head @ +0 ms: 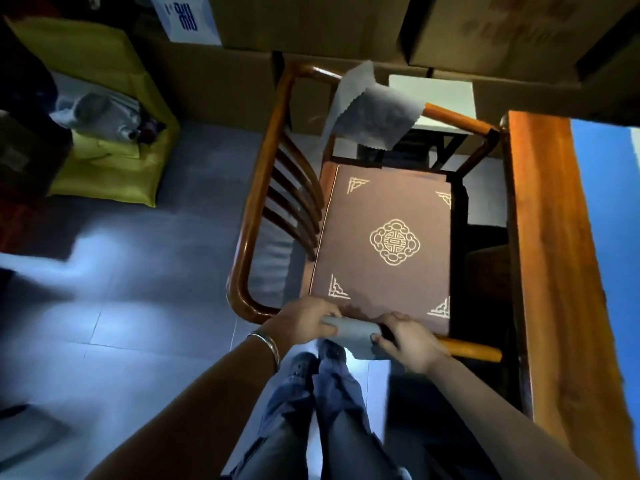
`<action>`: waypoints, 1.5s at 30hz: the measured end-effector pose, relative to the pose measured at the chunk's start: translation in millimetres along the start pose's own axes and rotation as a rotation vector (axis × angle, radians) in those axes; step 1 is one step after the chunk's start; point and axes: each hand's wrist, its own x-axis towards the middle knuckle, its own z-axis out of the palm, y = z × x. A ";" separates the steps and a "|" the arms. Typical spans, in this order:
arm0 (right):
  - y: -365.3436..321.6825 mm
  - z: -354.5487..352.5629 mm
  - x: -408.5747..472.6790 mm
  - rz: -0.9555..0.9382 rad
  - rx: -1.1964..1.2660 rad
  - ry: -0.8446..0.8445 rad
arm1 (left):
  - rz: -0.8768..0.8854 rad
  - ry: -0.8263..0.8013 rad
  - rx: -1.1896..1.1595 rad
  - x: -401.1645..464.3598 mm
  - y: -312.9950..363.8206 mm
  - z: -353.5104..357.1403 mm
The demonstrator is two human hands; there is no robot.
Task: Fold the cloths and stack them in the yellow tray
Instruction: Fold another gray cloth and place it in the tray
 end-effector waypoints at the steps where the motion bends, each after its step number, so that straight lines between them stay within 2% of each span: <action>1: 0.4 -0.3 -0.5 -0.003 0.026 0.016 | 0.011 0.003 -0.004 0.1 -1.2 -0.1; 11: -2.8 -10.0 -7.9 -0.004 0.046 0.155 | 0.102 0.190 0.052 0.8 9.2 -9.1; 20: -9.6 -30.2 -62.6 0.100 0.106 0.459 | 0.348 0.221 0.045 -1.2 68.5 -51.6; 25: 4.8 -42.9 -127.7 0.254 0.123 0.661 | 0.539 0.110 0.074 7.7 142.2 -56.7; 30: 27.2 -38.5 -210.0 0.440 0.150 0.819 | 0.713 0.001 0.109 14.1 228.9 -29.3; 38: 73.9 21.6 -369.5 0.865 0.287 1.029 | 0.985 -0.304 0.290 -11.4 397.2 86.4; 45: 141.0 92.1 -468.9 1.066 0.447 1.076 | 1.036 -0.478 0.390 -26.8 497.8 221.6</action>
